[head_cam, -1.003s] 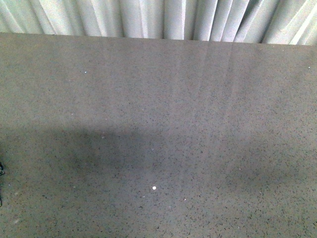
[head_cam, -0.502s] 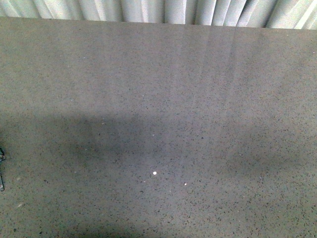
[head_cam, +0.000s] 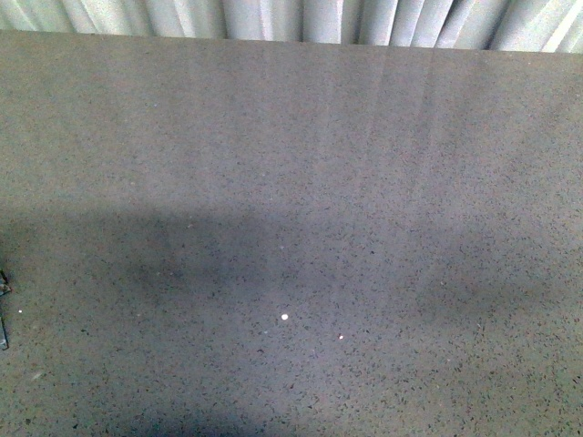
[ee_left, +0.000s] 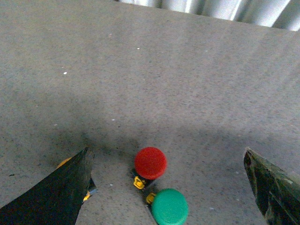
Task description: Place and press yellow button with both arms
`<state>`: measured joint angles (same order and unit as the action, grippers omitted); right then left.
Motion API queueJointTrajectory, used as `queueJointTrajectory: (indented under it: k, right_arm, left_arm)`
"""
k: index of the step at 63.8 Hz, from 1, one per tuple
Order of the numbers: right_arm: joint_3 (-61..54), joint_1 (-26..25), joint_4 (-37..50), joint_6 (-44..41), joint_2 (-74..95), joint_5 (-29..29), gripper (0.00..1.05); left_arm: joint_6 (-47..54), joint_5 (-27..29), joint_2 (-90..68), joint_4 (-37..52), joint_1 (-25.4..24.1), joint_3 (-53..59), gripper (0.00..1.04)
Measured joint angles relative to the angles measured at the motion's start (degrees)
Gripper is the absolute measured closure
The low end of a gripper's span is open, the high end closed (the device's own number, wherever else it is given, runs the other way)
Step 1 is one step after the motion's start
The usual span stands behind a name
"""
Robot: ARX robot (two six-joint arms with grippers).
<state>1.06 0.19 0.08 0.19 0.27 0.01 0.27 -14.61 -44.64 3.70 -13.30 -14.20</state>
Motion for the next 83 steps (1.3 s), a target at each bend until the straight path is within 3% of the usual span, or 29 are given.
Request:
queueJointTrajectory:
  k: [11,19,50,83]
  right_arm:
    - [0.0,0.0,0.0,0.0,0.0,0.0,0.09]
    - [0.0,0.0,0.0,0.0,0.0,0.0,0.09]
    - [0.0,0.0,0.0,0.0,0.0,0.0,0.09]
    - [0.0,0.0,0.0,0.0,0.0,0.0,0.09]
  left_arm:
    - [2.58,-0.79,-17.33,12.68,-7.45,-0.66,0.09]
    - [3.17,-0.92,-22.8,16.96,-9.57,-0.66,0.09]
    - [4.22,-1.22,-35.91,25.7,-12.72,-0.66,0.09]
    - [6.1,0.04,-45.16,29.73,-12.83,-3.06,0.09]
